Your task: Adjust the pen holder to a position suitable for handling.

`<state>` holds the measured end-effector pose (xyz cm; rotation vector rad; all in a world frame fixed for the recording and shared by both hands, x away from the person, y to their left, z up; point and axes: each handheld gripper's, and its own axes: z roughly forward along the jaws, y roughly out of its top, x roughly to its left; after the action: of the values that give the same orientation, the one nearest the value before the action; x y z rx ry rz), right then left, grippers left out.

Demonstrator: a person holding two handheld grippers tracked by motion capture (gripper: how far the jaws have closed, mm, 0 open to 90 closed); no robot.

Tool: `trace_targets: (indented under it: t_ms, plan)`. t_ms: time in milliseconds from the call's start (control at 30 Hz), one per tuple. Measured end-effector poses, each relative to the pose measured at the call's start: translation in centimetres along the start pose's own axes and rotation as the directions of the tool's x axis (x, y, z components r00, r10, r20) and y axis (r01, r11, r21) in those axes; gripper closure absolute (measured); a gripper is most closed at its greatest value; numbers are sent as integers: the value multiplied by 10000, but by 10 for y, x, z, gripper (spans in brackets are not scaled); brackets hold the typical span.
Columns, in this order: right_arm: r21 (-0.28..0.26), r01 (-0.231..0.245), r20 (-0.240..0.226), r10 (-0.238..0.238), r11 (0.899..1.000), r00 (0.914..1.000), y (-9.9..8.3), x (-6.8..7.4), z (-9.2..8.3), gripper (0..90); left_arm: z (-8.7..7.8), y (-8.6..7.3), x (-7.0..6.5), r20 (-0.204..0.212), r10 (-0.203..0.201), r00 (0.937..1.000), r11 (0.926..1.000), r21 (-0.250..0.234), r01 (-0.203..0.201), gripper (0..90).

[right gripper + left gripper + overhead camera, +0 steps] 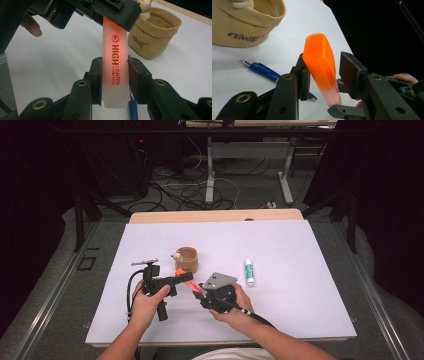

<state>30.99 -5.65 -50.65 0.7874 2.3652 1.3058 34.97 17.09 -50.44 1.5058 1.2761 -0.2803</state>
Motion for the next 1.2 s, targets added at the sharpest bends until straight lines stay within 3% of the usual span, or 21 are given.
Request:
trace_targets:
  t_ms: [533, 700, 767, 833, 933, 967, 1000, 1033, 1200]
  plan:
    - [-164, 12, -144, -14, 9999, 9999, -2, 1, 2, 661, 0, 0, 4, 109, -271, 9996, 9995, 176, 269, 699]
    - [-125, 14, -183, -16, 9999, 9998, -2, 1, 3, 662, 0, 1, 3, 171, -546, 9984, 9981, 301, 540, 707]
    - [-116, -9, -177, 7, 9999, 9998, -2, 1, 3, 661, 0, 1, 4, 198, -424, 9989, 9987, 304, 418, 710]
    - [-137, 20, -155, -22, 9999, 9999, -2, 0, 3, 661, 2, 0, 3, 184, -547, 9983, 9985, 112, 545, 712]
    - [-81, 26, -192, -27, 10000, 9998, -3, 0, 3, 661, 2, 0, 4, 190, -549, 9983, 9984, 116, 547, 715]
    - [-79, 23, -190, -24, 10000, 9998, -3, 0, 4, 661, 1, 1, 3, 219, -751, 9969, 9969, 263, 745, 715]
    - [-86, 32, -180, -33, 10000, 9998, -3, 0, 4, 660, 1, 1, 5, 234, -585, 9980, 9979, 308, 578, 717]
    - [-79, 25, -189, -26, 10000, 9998, -3, 0, 4, 660, 2, 0, 4, 227, -735, 9970, 9973, 96, 733, 718]
    - [-7, -33, -158, 33, 10000, 9999, -3, 1, 5, 659, 2, 0, 4, 216, -776, 9968, 9968, 196, 771, 725]
